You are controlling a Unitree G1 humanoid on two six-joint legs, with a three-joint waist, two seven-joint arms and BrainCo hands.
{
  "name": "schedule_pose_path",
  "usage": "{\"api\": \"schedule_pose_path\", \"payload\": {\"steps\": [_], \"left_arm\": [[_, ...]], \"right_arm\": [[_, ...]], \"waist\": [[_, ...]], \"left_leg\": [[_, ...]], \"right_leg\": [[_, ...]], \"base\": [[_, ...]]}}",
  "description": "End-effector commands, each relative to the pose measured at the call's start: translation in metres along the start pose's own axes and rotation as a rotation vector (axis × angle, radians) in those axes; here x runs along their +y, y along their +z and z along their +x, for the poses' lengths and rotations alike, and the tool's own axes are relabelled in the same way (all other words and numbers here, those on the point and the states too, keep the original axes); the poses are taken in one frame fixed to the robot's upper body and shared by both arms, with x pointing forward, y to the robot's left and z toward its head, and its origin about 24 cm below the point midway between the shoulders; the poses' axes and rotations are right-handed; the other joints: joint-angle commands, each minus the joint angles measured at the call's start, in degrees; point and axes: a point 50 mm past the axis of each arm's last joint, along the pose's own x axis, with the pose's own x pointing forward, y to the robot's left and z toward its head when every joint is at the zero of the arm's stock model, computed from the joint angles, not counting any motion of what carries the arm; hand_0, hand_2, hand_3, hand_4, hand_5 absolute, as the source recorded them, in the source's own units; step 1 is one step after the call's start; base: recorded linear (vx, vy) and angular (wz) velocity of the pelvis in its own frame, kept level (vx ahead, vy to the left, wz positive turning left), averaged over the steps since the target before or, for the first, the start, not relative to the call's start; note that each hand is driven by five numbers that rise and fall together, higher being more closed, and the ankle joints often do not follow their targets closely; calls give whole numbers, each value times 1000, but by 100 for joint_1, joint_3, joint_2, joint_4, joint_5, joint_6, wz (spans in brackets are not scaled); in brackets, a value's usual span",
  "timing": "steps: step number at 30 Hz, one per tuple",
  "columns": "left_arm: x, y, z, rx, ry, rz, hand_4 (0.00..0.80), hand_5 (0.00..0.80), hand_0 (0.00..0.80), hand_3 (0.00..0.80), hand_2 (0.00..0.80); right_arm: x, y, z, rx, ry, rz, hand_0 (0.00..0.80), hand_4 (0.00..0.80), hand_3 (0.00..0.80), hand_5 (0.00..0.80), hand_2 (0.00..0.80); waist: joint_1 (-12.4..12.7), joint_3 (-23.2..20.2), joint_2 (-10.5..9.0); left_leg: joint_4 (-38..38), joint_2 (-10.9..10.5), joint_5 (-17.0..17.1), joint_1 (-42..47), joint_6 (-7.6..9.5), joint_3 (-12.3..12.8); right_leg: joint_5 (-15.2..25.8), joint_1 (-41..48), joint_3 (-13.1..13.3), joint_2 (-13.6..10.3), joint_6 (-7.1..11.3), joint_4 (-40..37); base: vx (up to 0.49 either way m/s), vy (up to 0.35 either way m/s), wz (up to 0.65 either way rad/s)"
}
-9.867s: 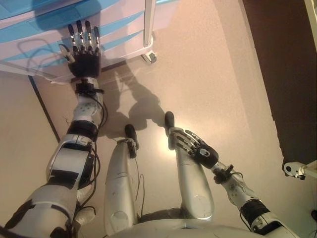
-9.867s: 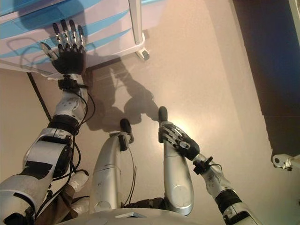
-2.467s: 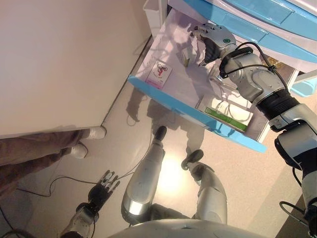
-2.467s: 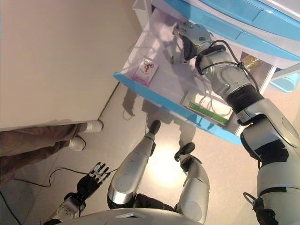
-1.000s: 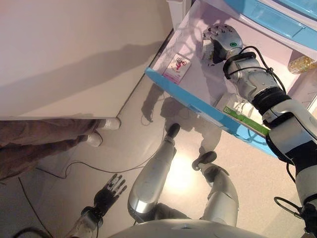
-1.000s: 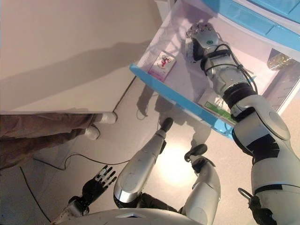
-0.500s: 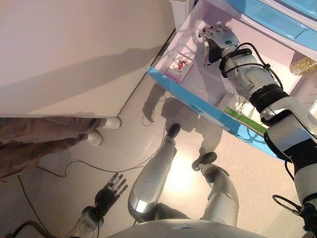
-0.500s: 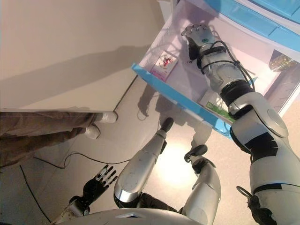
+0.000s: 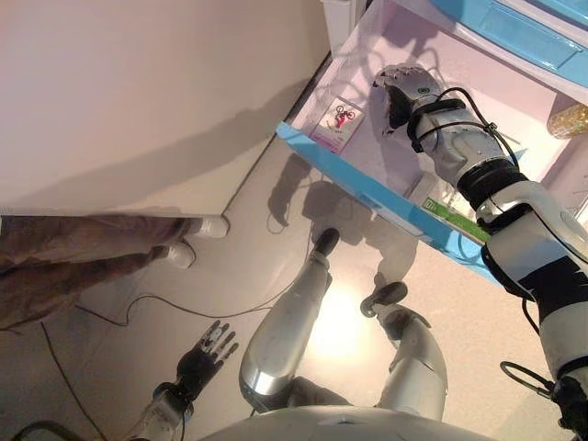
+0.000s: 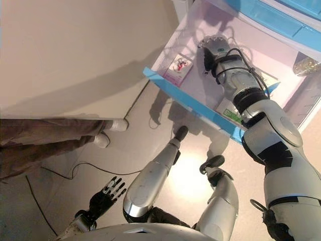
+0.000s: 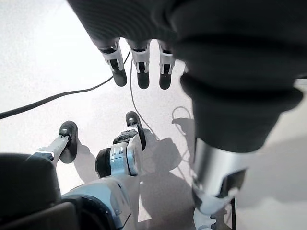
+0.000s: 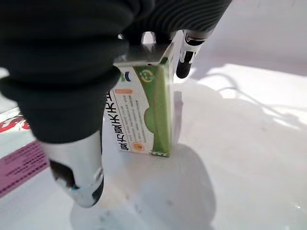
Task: Open the drawer and pick up the medicine
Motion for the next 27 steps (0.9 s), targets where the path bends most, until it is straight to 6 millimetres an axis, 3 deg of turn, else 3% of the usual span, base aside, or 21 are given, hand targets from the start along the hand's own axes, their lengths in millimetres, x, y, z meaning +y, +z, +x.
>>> {"api": "schedule_pose_path", "payload": {"steps": [1, 5, 6, 7, 8, 27], "left_arm": [[21, -26, -23, 94, 73, 7, 0, 0, 0, 0, 0], [20, -26, -22, 92, 66, 13, 0, 0, 0, 0, 0], [20, -27, -22, 93, 66, 15, 0, 0, 0, 0, 0], [21, -27, -23, 94, 68, 16, 0, 0, 0, 0, 0], [21, -27, -23, 96, 68, 16, 0, 0, 0, 0, 0], [19, -23, -25, 83, 56, 18, 0, 0, 0, 0, 0]], "right_arm": [[8, 0, 0, -11, 14, -59, 0, 0, 0, 0, 0], [12, -2, -1, -5, 10, -68, 0, 0, 0, 0, 0], [12, -2, -1, -7, 8, -65, 119, 119, 119, 119, 119], [11, -3, -1, -11, 4, -66, 649, 649, 649, 649, 649], [11, -3, -1, -17, 1, -72, 800, 800, 800, 800, 800], [-2, 18, -4, -168, -65, -86, 800, 800, 800, 800, 800]], "waist": [[139, -195, 217], [157, -195, 240], [158, -195, 244], [160, -195, 249], [160, -195, 254], [51, -195, 206]], "left_leg": [[-221, -148, -415, 87, 410, 464], [-195, -146, -427, 61, 417, 462], [-189, -150, -429, 55, 419, 461], [-188, -154, -425, 54, 419, 458], [-191, -154, -421, 54, 418, 455], [-214, -108, -435, 121, 407, 523]], "right_leg": [[-314, 103, 199, 292, 97, 551], [-329, 86, 189, 280, 90, 586], [-330, 77, 189, 276, 89, 594], [-331, 75, 190, 275, 88, 594], [-330, 70, 187, 273, 89, 601], [-299, 105, 264, 291, 127, 526]], "base": [[0, 0, 0], [0, 0, 0], [0, 0, 0], [0, 0, 0], [0, 0, 0], [0, 0, 0]]}}
